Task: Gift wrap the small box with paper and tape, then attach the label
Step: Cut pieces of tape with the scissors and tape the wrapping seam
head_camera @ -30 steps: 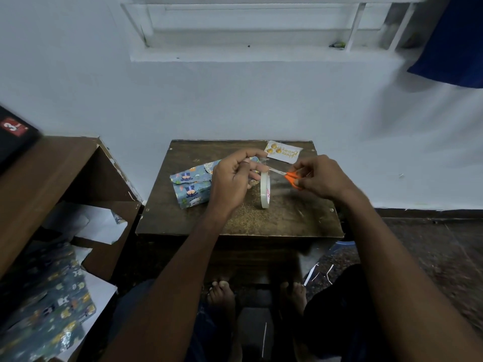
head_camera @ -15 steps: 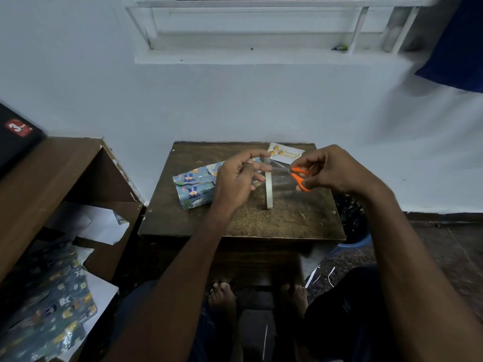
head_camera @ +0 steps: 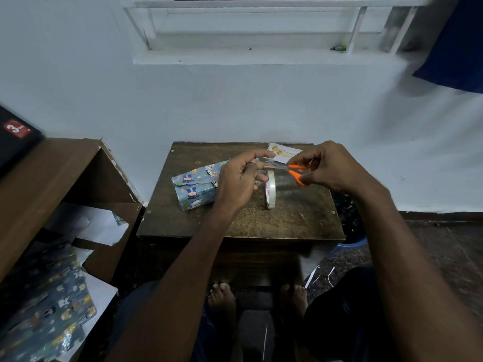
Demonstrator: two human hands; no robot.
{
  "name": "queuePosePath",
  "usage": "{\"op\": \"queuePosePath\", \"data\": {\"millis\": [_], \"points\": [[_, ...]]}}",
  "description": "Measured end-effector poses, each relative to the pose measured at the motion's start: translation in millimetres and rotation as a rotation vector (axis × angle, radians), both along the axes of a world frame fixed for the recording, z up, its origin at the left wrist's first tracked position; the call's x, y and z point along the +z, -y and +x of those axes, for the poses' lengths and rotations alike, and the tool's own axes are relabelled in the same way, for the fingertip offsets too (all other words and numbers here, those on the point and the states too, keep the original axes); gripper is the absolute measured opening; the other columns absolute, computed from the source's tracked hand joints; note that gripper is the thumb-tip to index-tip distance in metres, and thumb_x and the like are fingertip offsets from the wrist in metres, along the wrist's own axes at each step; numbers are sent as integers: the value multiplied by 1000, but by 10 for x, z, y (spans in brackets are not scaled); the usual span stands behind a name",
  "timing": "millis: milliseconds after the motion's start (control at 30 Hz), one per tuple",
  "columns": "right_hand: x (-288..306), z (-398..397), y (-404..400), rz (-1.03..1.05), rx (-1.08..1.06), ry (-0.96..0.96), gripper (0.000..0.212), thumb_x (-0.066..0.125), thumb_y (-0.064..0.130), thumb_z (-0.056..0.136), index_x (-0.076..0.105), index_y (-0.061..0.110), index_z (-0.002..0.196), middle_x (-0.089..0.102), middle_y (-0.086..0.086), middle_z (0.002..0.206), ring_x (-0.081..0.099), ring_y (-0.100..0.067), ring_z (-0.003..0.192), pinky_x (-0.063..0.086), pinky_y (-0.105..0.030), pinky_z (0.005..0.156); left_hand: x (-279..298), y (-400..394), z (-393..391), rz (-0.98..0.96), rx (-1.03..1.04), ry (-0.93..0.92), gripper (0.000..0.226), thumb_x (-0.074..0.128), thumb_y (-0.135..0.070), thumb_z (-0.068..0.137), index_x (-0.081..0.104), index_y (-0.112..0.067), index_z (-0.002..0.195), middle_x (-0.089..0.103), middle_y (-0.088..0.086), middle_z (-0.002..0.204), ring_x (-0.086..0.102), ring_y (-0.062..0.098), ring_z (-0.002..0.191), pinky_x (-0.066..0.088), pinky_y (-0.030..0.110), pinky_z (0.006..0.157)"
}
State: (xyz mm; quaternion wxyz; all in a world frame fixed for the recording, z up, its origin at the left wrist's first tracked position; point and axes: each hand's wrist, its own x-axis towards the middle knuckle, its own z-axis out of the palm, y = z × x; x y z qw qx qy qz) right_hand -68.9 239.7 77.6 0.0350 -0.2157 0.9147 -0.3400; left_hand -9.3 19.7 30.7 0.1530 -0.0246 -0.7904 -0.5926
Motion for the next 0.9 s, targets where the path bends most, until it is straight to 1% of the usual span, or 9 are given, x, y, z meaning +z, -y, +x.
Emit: {"op": "queuePosePath", "data": {"millis": [133,267,333,400,467,567,633,767,900], "points": [[-1,-1,20,6,3,-8,46,89,6,70,83,33,106,77,4,92,64,-11,77,51,-31,71,4,-8,-8,-22,-3,9,44,40,-5,110,76,-26,122,76,-6,106,76,14,79,51,21,58],[-4,21,42,6,3,-27,44,87,4,71,83,32,104,74,10,86,59,-1,70,45,-22,65,-3,0,-20,-35,-4,4,44,39,-5,110,76,-27,121,73,-1,107,76,13,79,54,24,59],[-5,29,54,9,-6,-39,43,86,3,71,84,31,104,69,17,79,56,3,65,40,-15,59,-4,6,-20,-29,3,0,44,40,-5,110,77,-26,120,72,0,107,76,13,79,54,23,60],[0,34,68,13,-23,-45,43,86,2,71,84,31,104,66,19,77,55,0,66,40,-19,60,-6,11,-21,-26,5,0,43,40,-5,110,77,-26,120,71,2,107,76,12,78,53,21,59],[16,39,75,19,-30,-53,44,86,2,72,83,30,105,65,19,80,57,-3,73,40,-24,64,-9,11,-21,-19,2,-3,42,41,-5,110,77,-24,120,71,5,108,76,12,78,52,21,59],[22,38,73,43,-24,-72,43,87,2,73,83,29,106,64,21,82,57,-2,77,41,-23,64,-9,12,-17,-19,-4,-8,41,41,-4,109,77,-22,120,72,6,106,75,11,77,52,21,59],[25,37,66,50,-24,-91,43,87,3,73,83,30,107,65,18,83,58,-6,79,43,-25,67,-15,17,-21,-33,-6,-14,42,41,-4,110,77,-23,122,71,6,106,75,11,77,53,22,60],[51,45,69,92,-16,-135,43,84,4,75,82,31,109,67,13,93,60,-11,91,51,-32,78,-39,29,-36,-89,6,-34,43,42,-6,110,76,-28,124,71,3,106,76,9,77,55,26,62],[42,23,55,111,5,-159,41,86,8,76,83,33,108,76,9,99,62,-11,93,50,-32,77,-40,24,-40,-117,8,-45,41,41,-10,112,73,-31,129,75,-2,108,76,8,76,57,29,64]]}}
